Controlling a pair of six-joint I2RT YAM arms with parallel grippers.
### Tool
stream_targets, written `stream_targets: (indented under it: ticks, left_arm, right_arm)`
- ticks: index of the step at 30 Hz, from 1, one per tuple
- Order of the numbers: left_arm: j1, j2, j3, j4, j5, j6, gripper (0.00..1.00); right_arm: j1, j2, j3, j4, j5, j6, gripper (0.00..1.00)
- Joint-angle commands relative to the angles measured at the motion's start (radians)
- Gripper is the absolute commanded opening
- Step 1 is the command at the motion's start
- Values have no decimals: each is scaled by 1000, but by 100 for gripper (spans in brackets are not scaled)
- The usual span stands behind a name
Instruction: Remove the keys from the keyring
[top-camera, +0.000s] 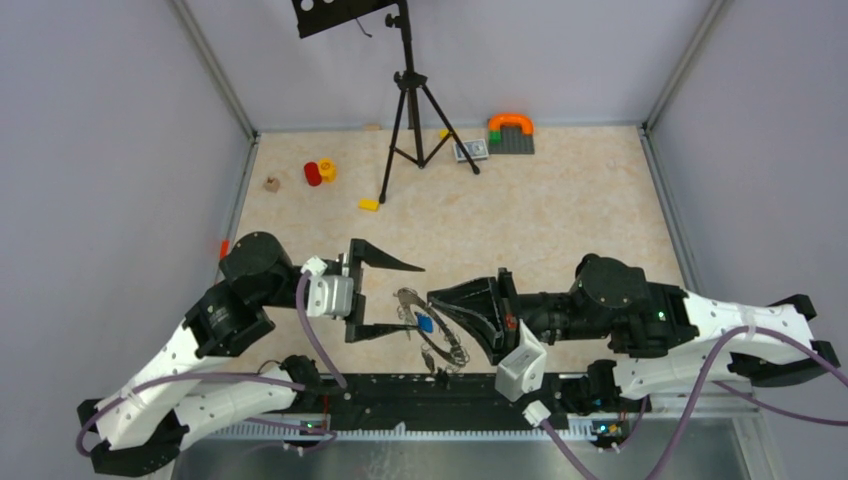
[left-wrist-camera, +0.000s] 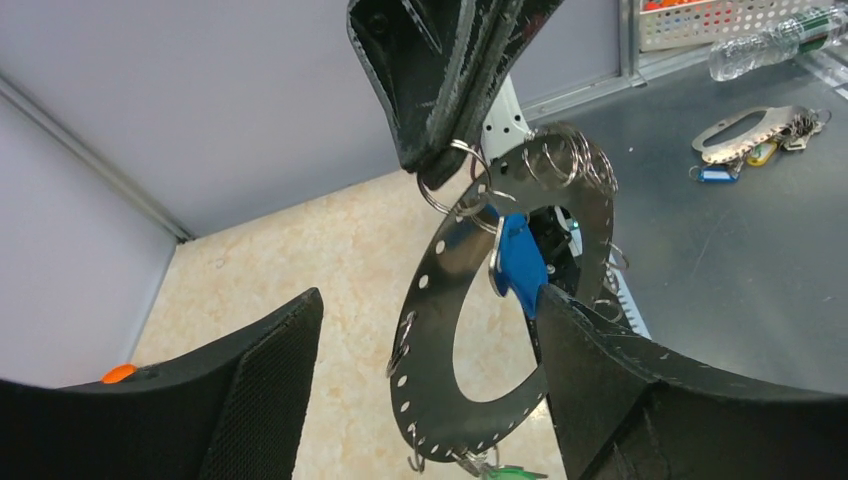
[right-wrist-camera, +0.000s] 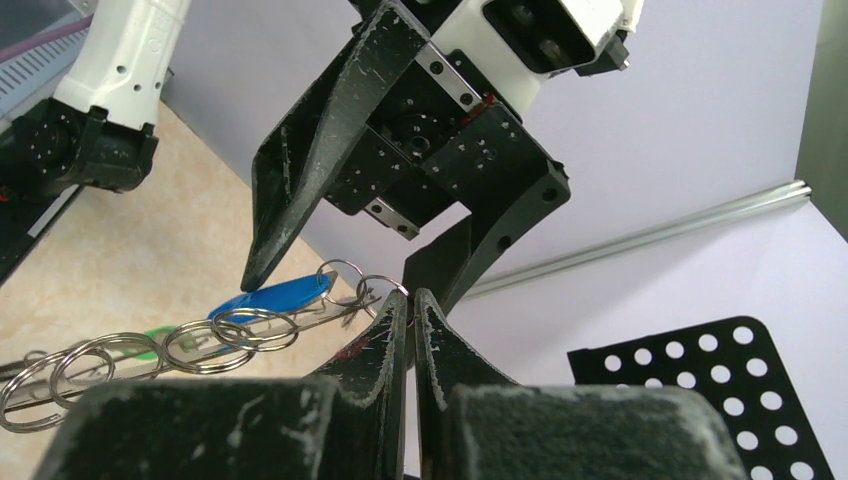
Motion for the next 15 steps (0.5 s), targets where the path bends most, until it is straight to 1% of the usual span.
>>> stream_targets:
  ticks: [1, 3, 9, 13, 15]
  left_arm:
    - [-2, -23, 1, -47, 8, 44, 78]
    - [-2, -24, 0, -55, 7, 51, 75]
    - [-2, -13, 0, -71, 15, 58, 63]
    - [-2, -9, 0, -82, 16, 68, 58]
    - [-2, -9, -3, -84, 16, 74, 51]
  right_arm:
    - [12, -26, 49, 71, -25, -8, 0]
    - [11, -26, 50, 72, -26, -7, 0]
    - [11, -27, 50, 73, -31, -5, 0]
    - [11, -30, 53, 71, -36, -3, 0]
    - [11, -30, 55, 72, -41, 0, 0]
